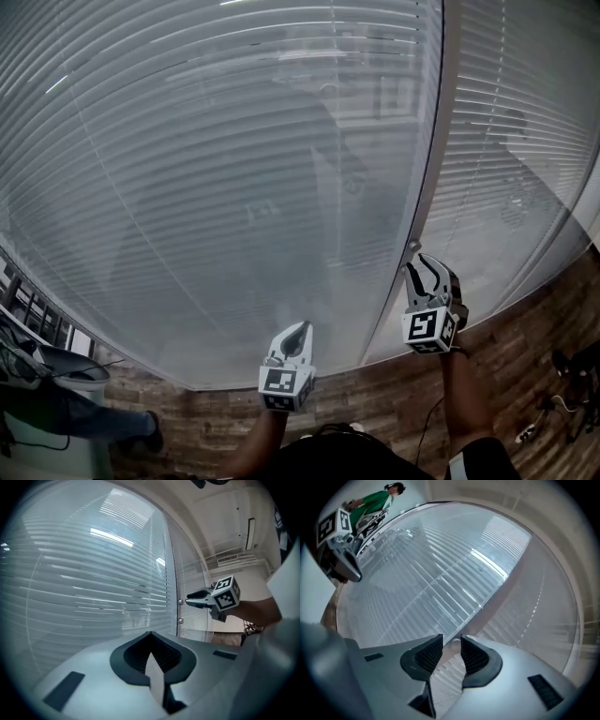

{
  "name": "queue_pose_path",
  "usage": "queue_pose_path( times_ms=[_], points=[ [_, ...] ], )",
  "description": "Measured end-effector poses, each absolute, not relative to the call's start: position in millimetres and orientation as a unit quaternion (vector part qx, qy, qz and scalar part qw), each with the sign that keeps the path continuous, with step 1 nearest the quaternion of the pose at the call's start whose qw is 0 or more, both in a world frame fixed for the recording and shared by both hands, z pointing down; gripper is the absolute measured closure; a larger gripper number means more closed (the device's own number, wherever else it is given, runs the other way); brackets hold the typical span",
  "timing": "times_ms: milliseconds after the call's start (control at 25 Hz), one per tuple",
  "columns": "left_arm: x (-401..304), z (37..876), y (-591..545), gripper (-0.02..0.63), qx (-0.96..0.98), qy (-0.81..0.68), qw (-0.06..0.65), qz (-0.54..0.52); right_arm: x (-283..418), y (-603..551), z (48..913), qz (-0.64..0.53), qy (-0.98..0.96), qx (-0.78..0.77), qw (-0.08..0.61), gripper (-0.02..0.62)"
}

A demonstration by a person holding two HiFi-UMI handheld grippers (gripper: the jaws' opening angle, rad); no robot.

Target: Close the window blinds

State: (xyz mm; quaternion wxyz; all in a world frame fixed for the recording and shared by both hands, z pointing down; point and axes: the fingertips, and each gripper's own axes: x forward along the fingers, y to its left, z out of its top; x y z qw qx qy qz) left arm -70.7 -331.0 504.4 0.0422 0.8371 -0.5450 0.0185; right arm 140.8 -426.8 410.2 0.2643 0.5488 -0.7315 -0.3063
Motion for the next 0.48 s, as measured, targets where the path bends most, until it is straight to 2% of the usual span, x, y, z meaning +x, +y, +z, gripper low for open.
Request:
queue_pose_path(
  times_ms=[120, 200, 320, 400, 480],
  points=[
    [-79, 503, -329, 0.611, 0.833, -0.551, 0.045, 0.015, 126, -412, 408, -0.260, -0.768, 0.545, 0.216, 0.472],
    [-86, 500, -328, 0.611, 0.830, -0.556, 0.044, 0.013, 118, -404, 406, -0.207, -0.797, 0.545, 0.159, 0.473],
    [-96, 498, -329, 0.611, 0.826, -0.563, 0.041, 0.010, 118, -390, 416, -0.105, -0.810, 0.570, 0.087, 0.530],
    [-103, 496, -327, 0.611, 0.823, -0.566, 0.037, 0.008, 117, -381, 447, -0.060, -0.811, 0.577, 0.072, 0.577],
    [-112, 495, -322, 0.611, 0.819, -0.572, 0.039, 0.006, 107, -372, 472, -0.032, -0.811, 0.579, 0.084, 0.592]
  ],
)
